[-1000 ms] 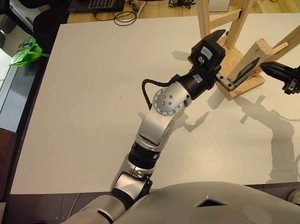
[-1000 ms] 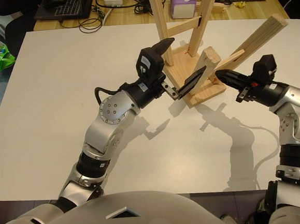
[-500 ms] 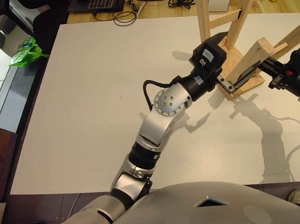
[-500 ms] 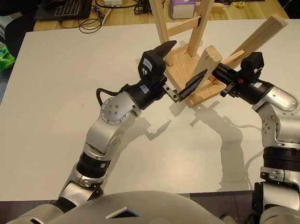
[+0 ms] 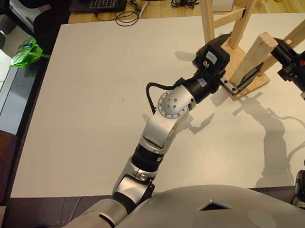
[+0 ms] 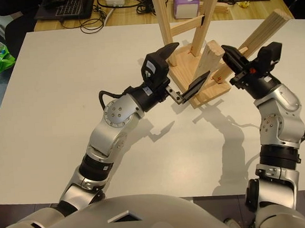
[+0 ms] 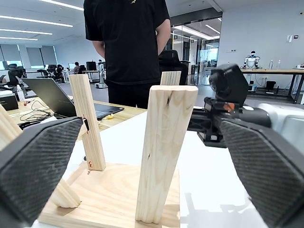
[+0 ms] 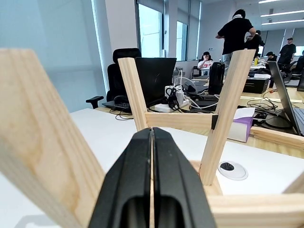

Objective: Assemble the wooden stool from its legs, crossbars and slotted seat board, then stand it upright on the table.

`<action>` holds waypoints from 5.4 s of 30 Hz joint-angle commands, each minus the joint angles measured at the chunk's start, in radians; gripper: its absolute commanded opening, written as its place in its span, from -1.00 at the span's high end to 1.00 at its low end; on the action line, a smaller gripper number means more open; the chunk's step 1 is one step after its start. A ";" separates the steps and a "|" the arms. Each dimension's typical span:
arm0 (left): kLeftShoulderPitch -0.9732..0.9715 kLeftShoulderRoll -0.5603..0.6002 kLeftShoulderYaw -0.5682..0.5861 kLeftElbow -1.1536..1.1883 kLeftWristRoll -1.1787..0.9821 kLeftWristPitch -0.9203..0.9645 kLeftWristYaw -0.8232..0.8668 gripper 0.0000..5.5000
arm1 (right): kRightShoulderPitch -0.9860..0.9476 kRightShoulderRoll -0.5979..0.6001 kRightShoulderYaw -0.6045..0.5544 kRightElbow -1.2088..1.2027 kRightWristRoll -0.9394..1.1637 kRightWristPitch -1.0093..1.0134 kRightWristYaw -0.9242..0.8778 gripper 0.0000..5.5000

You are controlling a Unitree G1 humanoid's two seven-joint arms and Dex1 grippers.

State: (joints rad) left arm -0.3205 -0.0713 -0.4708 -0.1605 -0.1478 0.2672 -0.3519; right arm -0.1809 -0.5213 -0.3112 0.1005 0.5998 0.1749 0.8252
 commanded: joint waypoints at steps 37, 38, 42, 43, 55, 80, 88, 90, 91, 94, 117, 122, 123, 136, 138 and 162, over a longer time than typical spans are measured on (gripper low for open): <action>0.015 -0.017 -0.007 0.031 0.020 -0.026 0.012 -0.96 | -0.148 -0.046 0.082 0.220 -0.251 -0.045 -0.188 0.99; 0.016 -0.018 -0.010 0.030 0.020 -0.025 0.012 -0.96 | -0.117 -0.056 0.105 0.293 -0.294 -0.059 -0.184 0.99; 0.022 -0.015 -0.013 0.022 0.020 -0.020 0.015 -0.96 | -0.063 -0.066 0.155 0.428 -0.362 -0.096 -0.158 0.99; 0.023 -0.015 -0.012 0.021 0.019 -0.020 0.016 -0.96 | -0.071 -0.063 0.156 0.438 -0.358 -0.111 -0.154 0.99; 0.012 -0.007 -0.001 0.029 0.019 -0.018 0.009 -0.96 | -0.222 0.021 0.014 0.247 -0.149 -0.200 -0.175 0.99; 0.031 0.004 0.006 0.012 0.029 -0.014 0.030 -0.96 | -0.210 0.003 -0.017 0.082 -0.134 -0.100 -0.197 0.99; 0.068 0.054 0.096 -0.071 0.010 0.012 0.026 -0.96 | -0.576 -0.137 -0.130 0.061 -0.106 0.004 -0.419 0.99; 0.064 0.054 0.097 -0.066 0.015 0.012 0.022 -0.96 | -0.682 -0.193 -0.109 0.218 -0.200 -0.030 -0.489 0.99; 0.062 0.053 0.096 -0.066 0.016 0.013 0.022 -0.96 | -0.732 -0.208 -0.100 0.288 -0.237 -0.054 -0.516 0.99; 0.059 0.054 0.093 -0.059 0.019 0.010 0.018 -0.96 | -0.828 -0.225 -0.110 0.397 -0.287 -0.135 -0.577 0.99; 0.087 0.058 0.084 -0.014 0.042 -0.011 0.019 -0.96 | -0.494 -0.062 0.015 -0.098 -0.300 0.082 -0.571 0.99; 0.091 0.072 0.121 0.017 0.069 -0.008 0.053 -0.96 | -0.602 -0.009 0.164 -0.335 -0.132 0.278 -0.448 0.99; 0.089 0.072 0.131 0.023 0.072 -0.007 0.061 -0.96 | -0.620 0.000 0.171 -0.365 -0.092 0.323 -0.440 0.99; 0.103 0.053 0.155 0.027 0.078 -0.012 0.096 -0.96 | -0.145 -0.140 0.445 -0.183 -0.266 0.436 -0.275 0.99; 0.097 0.049 0.157 0.035 0.078 -0.016 0.098 -0.96 | -0.191 -0.091 0.412 -0.178 -0.248 0.393 -0.292 0.99; 0.202 0.117 0.220 0.174 0.090 -0.108 0.069 -0.96 | 0.260 0.040 -0.094 0.111 -0.192 -0.195 -0.162 0.99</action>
State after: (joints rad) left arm -0.1314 0.0449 -0.2445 0.0073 -0.0685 0.1772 -0.2767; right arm 0.0302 -0.4808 -0.4299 0.1977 0.4449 0.0432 0.6265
